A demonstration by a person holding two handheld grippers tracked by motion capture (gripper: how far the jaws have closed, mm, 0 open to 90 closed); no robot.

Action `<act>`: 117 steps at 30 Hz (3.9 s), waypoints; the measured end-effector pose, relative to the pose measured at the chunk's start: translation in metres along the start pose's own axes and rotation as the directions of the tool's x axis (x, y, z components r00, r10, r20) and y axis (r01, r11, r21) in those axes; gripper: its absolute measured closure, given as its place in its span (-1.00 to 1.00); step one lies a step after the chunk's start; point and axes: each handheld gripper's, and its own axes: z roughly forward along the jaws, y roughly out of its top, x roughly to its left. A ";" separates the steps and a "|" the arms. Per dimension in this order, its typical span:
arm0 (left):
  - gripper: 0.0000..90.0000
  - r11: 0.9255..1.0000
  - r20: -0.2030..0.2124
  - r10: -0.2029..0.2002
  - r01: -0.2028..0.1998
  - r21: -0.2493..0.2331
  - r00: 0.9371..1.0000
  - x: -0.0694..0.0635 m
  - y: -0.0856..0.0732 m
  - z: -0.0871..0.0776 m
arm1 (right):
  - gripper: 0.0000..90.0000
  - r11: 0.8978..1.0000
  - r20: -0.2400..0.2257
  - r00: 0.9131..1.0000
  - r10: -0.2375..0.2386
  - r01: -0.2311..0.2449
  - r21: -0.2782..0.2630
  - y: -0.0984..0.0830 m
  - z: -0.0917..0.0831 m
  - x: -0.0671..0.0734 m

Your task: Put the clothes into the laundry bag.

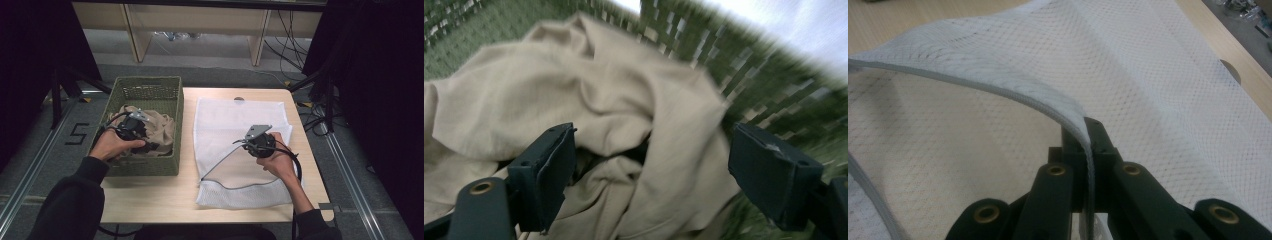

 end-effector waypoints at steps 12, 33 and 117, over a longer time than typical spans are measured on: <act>0.60 0.984 -0.151 0.075 -0.049 0.170 0.986 0.016 0.022 0.043 | 1.00 1.000 0.004 1.000 0.008 -0.008 -0.011 -0.001 0.001 0.001; -0.66 0.990 -0.181 -0.126 0.112 -0.085 0.975 0.044 0.006 0.026 | 0.99 0.999 -0.022 0.999 -0.031 0.031 0.009 0.001 0.006 0.004; 0.58 0.816 0.329 -0.157 0.310 -0.488 0.931 -0.030 0.018 -0.137 | 1.00 0.998 -0.027 1.000 -0.001 -0.001 -0.059 0.014 -0.012 -0.010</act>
